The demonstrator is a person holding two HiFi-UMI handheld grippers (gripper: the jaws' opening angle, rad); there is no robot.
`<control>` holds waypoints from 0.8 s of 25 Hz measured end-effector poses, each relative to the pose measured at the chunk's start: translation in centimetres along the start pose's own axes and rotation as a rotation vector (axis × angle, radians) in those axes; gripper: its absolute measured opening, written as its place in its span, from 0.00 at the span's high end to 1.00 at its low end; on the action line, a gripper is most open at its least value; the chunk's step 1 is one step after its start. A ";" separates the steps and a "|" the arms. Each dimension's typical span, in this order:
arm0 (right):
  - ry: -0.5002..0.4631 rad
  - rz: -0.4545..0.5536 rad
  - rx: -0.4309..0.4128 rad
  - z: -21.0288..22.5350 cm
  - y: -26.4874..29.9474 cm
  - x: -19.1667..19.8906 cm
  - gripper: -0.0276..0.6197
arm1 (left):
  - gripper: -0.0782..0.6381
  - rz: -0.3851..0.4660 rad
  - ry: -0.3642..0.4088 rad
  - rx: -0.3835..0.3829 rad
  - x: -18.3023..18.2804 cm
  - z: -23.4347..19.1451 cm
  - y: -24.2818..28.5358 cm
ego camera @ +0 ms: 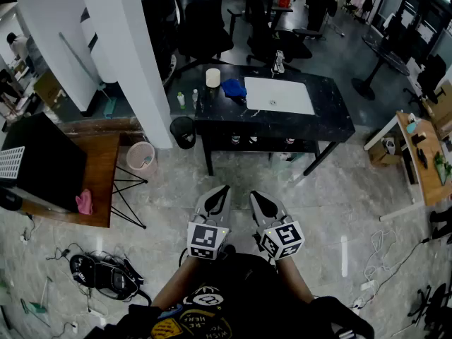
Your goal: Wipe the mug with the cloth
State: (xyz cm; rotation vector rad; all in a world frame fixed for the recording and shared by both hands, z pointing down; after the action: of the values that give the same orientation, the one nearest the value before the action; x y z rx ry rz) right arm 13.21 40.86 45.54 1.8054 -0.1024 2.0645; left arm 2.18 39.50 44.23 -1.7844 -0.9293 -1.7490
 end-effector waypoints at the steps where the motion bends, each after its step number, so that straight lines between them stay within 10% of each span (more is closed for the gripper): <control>1: 0.002 0.000 0.001 0.1 0.0 0.0 0.95 | 0.88 0.000 0.000 0.003 0.0 0.0 0.2; 20: 0.059 -0.107 -0.048 0.8 5.6 1.8 0.95 | 0.88 -0.057 -0.034 0.013 1.1 -4.0 3.8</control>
State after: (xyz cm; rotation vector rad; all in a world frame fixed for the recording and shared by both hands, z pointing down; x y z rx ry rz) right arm 11.90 35.92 48.52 1.6833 -0.0385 2.0212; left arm 2.29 34.19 46.14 -1.8012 -1.0127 -1.7485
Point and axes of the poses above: the fingertips, and each gripper's own axes: y forward along the fingers, z to its right, x out of its underside, the point moved 4 cm from there along -y, backward along the fingers, and after that the axes turned 13 degrees about x, right-handed, at the moved point
